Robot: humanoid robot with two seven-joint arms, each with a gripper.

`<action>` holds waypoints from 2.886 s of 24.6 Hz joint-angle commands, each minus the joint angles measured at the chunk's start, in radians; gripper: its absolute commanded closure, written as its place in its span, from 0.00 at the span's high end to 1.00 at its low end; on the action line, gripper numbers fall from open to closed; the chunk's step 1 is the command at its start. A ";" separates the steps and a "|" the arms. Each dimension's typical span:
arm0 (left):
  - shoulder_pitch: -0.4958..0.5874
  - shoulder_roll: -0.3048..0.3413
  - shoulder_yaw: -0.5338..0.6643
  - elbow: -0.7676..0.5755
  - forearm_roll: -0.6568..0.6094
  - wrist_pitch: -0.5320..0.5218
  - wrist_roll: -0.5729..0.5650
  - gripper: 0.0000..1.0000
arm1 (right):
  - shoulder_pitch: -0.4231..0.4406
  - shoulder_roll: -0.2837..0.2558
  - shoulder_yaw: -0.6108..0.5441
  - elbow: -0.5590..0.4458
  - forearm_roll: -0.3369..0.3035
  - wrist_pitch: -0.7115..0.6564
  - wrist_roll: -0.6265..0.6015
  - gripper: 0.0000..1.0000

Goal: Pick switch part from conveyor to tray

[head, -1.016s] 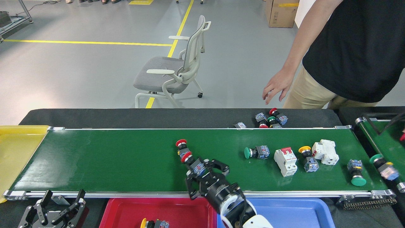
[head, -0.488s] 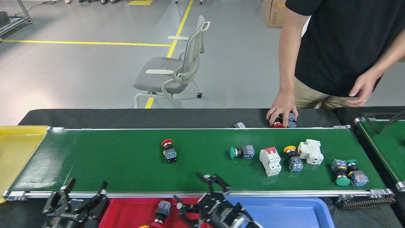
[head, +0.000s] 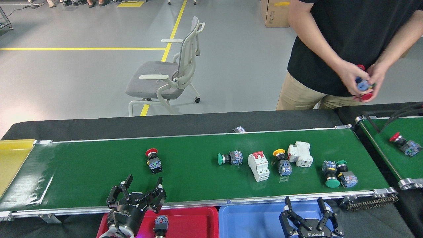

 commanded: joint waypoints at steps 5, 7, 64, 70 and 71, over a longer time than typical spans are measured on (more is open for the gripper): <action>-0.116 0.002 0.009 0.117 -0.004 0.007 0.003 1.00 | -0.164 0.001 0.182 0.097 0.049 0.027 0.122 1.00; -0.147 0.007 0.009 0.155 -0.003 0.006 0.003 1.00 | -0.207 0.018 0.214 0.139 0.051 0.029 0.139 1.00; 0.386 0.073 0.472 -0.368 0.119 -0.435 -0.124 1.00 | 0.131 -0.038 -0.298 -0.104 -0.135 -0.353 0.105 0.98; 0.219 0.070 0.386 -0.333 0.117 -0.358 -0.218 1.00 | 0.019 -0.071 -0.110 -0.088 -0.110 -0.372 0.230 0.98; 0.193 0.071 0.368 -0.315 0.114 -0.347 -0.218 1.00 | -0.006 -0.067 -0.087 -0.082 -0.092 -0.356 0.247 0.98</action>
